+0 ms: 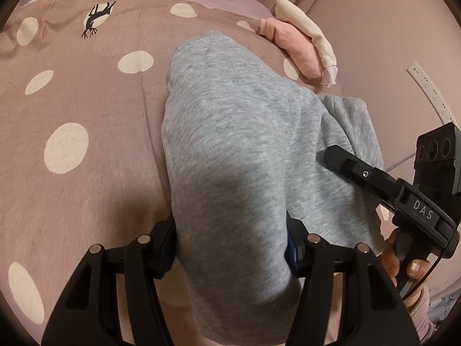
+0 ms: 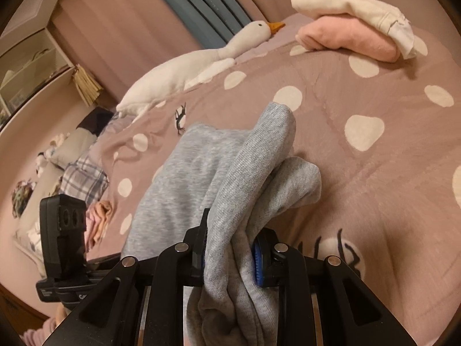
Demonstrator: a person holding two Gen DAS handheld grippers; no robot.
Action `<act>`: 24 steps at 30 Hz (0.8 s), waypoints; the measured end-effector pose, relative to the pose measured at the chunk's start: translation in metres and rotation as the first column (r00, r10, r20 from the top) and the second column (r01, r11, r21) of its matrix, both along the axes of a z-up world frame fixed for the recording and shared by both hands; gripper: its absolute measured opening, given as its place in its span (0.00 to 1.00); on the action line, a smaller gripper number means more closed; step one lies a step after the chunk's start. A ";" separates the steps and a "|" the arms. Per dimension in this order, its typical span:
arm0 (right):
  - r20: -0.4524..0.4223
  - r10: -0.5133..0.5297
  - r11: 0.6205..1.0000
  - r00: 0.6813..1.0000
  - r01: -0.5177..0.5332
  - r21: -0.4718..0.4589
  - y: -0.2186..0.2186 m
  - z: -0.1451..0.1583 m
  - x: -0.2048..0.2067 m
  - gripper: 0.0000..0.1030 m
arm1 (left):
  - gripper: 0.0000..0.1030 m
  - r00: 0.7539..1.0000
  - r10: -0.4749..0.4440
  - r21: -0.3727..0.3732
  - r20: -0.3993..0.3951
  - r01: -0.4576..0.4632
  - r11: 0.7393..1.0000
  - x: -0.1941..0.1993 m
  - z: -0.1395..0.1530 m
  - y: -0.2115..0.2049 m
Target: Fold small clothes
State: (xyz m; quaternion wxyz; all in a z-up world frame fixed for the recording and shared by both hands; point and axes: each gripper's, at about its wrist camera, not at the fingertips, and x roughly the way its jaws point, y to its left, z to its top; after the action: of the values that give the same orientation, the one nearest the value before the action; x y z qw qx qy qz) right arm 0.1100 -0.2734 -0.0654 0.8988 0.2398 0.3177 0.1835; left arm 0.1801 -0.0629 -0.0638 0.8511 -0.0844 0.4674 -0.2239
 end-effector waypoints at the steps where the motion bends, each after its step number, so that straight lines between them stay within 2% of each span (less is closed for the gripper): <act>1: 0.003 0.002 1.000 1.000 -0.002 -0.004 0.002 0.001 -0.003 0.25 | 0.58 1.000 0.000 0.002 0.003 0.000 1.000 -0.003 0.002 0.000; 15: 0.035 0.080 0.996 0.996 -0.078 -0.051 0.050 0.010 -0.027 0.25 | 0.58 0.997 0.064 0.009 0.031 -0.065 0.998 -0.054 0.011 0.042; 24: 0.028 0.132 0.990 0.991 -0.130 -0.063 0.089 0.006 -0.021 0.25 | 0.58 0.991 0.130 0.020 0.029 -0.130 0.991 -0.063 0.008 0.078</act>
State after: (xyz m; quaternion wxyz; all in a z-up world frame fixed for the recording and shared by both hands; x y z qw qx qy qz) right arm 0.0888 -0.1844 -0.0590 0.8968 0.1878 0.3237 0.2360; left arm 0.1176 0.0150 -0.0562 0.8711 -0.1022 0.4515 -0.1638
